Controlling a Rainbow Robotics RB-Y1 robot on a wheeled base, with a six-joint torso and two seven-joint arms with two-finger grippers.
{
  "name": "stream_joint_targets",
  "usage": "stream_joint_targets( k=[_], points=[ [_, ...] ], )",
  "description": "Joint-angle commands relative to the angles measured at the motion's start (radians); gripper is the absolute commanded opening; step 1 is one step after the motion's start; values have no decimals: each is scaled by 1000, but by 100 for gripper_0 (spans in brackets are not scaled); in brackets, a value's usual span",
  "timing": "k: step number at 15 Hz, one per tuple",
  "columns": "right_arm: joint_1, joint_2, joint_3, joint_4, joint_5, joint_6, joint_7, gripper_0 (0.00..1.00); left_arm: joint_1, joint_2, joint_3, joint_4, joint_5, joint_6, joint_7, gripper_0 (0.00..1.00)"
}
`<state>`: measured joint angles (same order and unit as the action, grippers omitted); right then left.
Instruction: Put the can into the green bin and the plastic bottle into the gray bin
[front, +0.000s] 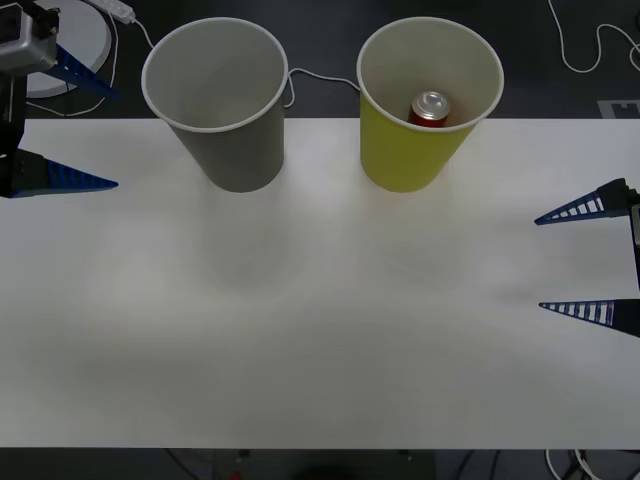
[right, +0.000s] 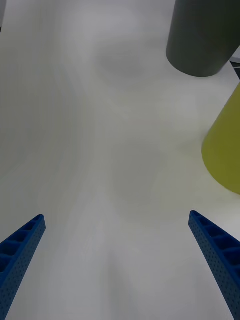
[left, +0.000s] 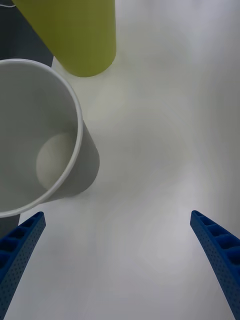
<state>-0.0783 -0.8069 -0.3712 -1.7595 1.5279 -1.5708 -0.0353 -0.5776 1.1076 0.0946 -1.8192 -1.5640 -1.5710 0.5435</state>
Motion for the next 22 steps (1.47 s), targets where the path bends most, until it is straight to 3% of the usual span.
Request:
stream_joint_targets(
  k=[1, 4, 8, 13, 22],
  points=[
    [0, 0, 0, 0, 0, 0, 0, 100, 116, 8, 77, -3, 38, 0, -99, 100],
    [0, 0, 0, 0, 0, 0, 0, 100, 206, 21, 142, -2, 59, 0, -200, 100],
    [0, 0, 0, 0, 0, 0, 0, 100, 315, 20, 217, -3, 117, 0, -237, 100],
    [0, 0, 0, 0, 0, 0, 0, 100, 409, 20, 229, -2, 162, 0, -278, 100],
    [0, 0, 0, 0, 0, 0, 0, 100, 456, -26, 231, 0, 141, 0, -327, 100]
  ],
)
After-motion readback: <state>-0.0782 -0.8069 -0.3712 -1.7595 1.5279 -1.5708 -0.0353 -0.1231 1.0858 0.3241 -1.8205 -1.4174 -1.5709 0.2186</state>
